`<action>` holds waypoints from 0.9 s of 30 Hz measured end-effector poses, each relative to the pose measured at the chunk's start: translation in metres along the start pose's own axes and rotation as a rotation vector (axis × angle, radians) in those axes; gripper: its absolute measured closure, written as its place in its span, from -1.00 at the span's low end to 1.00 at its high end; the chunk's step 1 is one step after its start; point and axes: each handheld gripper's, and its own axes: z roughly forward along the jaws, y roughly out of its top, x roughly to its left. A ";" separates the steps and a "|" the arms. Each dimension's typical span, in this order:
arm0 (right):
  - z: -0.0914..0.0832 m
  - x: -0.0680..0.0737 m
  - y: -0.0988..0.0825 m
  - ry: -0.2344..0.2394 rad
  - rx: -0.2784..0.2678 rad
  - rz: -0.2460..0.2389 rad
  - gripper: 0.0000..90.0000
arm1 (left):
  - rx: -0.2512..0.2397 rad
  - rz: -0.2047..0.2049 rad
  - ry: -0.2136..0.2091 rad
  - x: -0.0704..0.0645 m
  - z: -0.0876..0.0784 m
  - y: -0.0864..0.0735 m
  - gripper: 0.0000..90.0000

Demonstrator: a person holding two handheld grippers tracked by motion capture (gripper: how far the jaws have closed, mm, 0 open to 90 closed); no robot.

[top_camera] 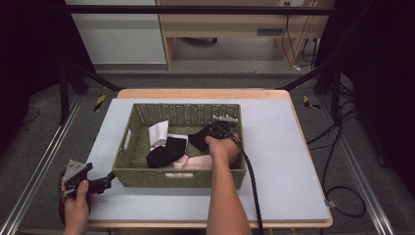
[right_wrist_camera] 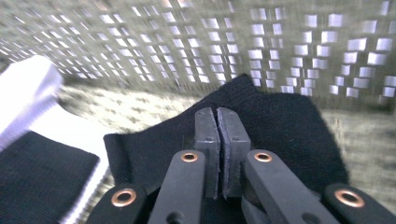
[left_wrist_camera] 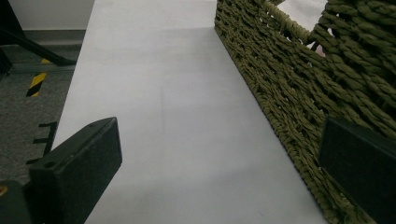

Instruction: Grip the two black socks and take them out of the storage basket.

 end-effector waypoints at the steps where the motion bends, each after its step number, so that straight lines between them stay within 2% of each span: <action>1: -0.002 0.001 0.001 0.005 -0.017 -0.009 0.97 | 0.002 0.001 0.000 0.000 0.000 0.000 -1.00; 3: -0.004 0.002 0.003 0.015 -0.038 -0.011 0.97 | 0.004 0.004 0.000 0.000 0.000 0.000 -1.00; 4: -0.012 0.003 0.007 0.027 -0.088 0.010 0.97 | 0.007 0.005 0.003 -0.001 0.001 0.000 -1.00; 9: -0.028 0.006 0.015 0.069 -0.193 0.041 0.97 | 0.011 0.014 0.006 -0.002 0.001 0.000 -1.00; 15: -0.050 0.007 0.021 0.105 -0.315 0.038 0.97 | 0.011 0.017 0.008 -0.002 0.001 0.000 -1.00; 21: -0.068 0.010 0.025 0.143 -0.429 -0.001 0.97 | 0.009 0.018 0.008 -0.002 0.001 0.000 -1.00; 24: -0.077 0.008 0.027 0.154 -0.499 -0.050 0.97 | 0.009 0.017 0.008 -0.002 0.001 0.000 -1.00; 27: -0.085 0.004 0.029 0.164 -0.546 -0.055 0.97 | 0.011 0.018 0.008 -0.002 0.001 0.000 -1.00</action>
